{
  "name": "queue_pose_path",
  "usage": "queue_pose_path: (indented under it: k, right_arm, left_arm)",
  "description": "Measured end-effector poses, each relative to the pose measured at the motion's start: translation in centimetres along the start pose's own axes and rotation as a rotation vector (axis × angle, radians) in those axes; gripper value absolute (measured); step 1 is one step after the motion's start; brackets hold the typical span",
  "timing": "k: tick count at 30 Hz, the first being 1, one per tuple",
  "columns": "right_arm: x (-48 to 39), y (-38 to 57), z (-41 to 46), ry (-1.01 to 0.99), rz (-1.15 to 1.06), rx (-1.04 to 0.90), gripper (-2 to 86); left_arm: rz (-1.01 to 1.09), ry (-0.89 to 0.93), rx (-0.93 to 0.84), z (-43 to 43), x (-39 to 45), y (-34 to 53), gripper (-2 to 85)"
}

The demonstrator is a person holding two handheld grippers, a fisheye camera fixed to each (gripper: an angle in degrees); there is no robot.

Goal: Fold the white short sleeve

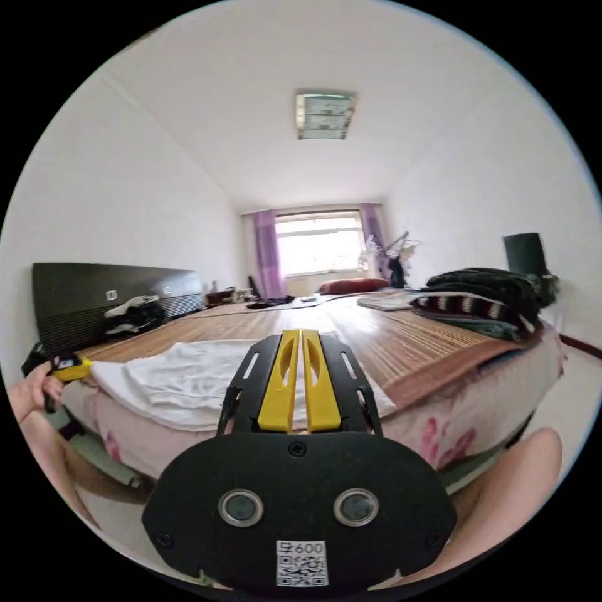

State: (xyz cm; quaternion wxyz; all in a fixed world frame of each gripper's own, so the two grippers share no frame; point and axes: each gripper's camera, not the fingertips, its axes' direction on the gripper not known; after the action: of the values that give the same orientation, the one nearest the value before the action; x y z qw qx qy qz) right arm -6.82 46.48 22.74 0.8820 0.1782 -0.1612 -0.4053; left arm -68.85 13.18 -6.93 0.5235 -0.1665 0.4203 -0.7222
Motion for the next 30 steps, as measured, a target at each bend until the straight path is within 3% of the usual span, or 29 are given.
queue_pose_path:
  k: [3, 6, 10, 16, 21, 30]
  right_arm:
    - [-10.9, -4.7, 3.6, -0.247, -0.191, -0.188, 8.7]
    - [-21.9, -6.0, 5.2, -0.299, -0.41, -0.156, 12.0]
    - [-34.8, -7.5, 8.4, -0.103, -0.747, -0.17, 14.4]
    - [-45.4, -10.0, 13.8, 0.189, -1.109, -0.289, 16.0]
    - [-49.8, -12.4, 15.5, 0.255, -1.195, -0.323, 14.0]
    - [-55.2, -15.3, 16.5, 0.253, -1.217, -0.33, 8.8]
  left_arm:
    - [-0.024, 0.039, 0.001, 0.2, 0.9, -0.6, 1.8]
    - [-0.055, 0.066, -0.003, 0.4, 1.9, -1.3, 1.9]
    - [-0.099, 0.109, -0.001, 0.8, 2.3, -1.9, 1.9]
    - [-0.09, 0.101, -0.022, 0.8, 3.2, -3.3, 2.0]
    - [-0.086, 0.081, -0.035, 0.4, 3.1, -4.3, 2.1]
    - [-0.23, 0.281, 0.003, 1.2, -1.6, -4.9, 2.0]
